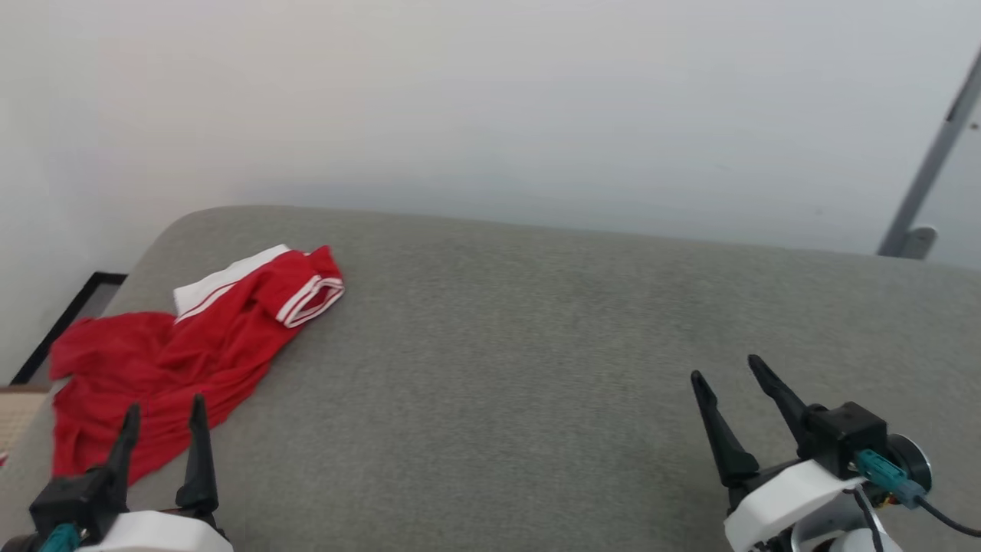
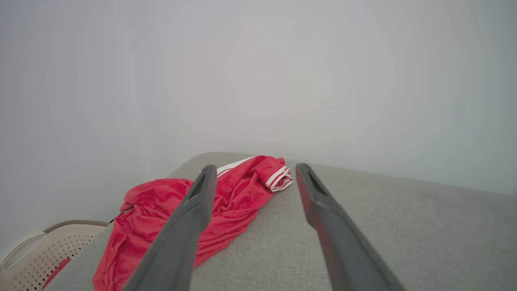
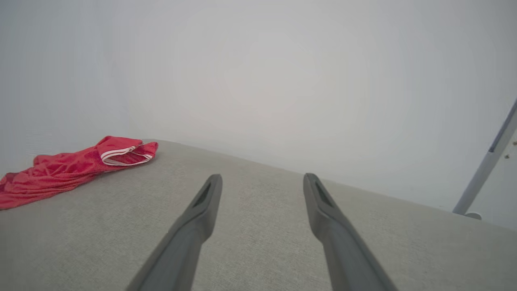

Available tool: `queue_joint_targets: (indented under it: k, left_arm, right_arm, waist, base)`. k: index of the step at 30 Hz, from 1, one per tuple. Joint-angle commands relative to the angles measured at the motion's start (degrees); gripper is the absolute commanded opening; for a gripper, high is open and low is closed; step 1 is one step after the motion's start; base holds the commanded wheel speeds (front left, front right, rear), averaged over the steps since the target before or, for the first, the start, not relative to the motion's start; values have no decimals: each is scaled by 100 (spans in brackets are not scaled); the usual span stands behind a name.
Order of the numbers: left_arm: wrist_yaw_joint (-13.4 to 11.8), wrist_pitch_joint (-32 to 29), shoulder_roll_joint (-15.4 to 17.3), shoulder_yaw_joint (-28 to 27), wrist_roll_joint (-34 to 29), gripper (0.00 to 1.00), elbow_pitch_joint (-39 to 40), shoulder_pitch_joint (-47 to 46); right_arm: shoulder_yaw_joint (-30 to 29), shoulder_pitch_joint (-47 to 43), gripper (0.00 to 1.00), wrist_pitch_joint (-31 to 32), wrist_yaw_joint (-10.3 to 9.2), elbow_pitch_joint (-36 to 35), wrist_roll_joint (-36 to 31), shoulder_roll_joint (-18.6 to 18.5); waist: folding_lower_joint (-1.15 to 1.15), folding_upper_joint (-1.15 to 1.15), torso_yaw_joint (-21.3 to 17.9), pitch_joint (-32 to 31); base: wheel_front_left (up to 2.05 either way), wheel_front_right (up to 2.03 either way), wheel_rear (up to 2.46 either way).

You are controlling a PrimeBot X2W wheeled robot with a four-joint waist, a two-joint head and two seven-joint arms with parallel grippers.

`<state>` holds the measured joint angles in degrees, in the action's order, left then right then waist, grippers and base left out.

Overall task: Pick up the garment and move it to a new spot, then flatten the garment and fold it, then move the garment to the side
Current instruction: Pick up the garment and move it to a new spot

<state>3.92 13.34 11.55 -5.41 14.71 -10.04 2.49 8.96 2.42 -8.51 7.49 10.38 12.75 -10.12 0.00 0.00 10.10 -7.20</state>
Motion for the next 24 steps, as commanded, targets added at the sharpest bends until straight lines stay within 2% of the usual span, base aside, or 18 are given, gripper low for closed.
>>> queue_joint_targets:
  k: [1,15,24]
  left_arm:
    - [-50,-28,49,-50,75,100,49,29]
    - [-209,-181,65,-87,136,100,254,121]
    - [-246,-237,30,-85,264,100,353,156]
  right_arm:
    - [79,78,100,9,0,23,67,-13]
    - [625,324,100,-25,0,189,261,-66]
    - [749,415,100,-72,0,280,356,-129]
  waist:
    - [0,0,214,8]
    - [0,0,1033,85]
    - [0,0,1351,140]
  base:
    - [0,0,0]
    - [0,0,0]
    - [0,0,0]
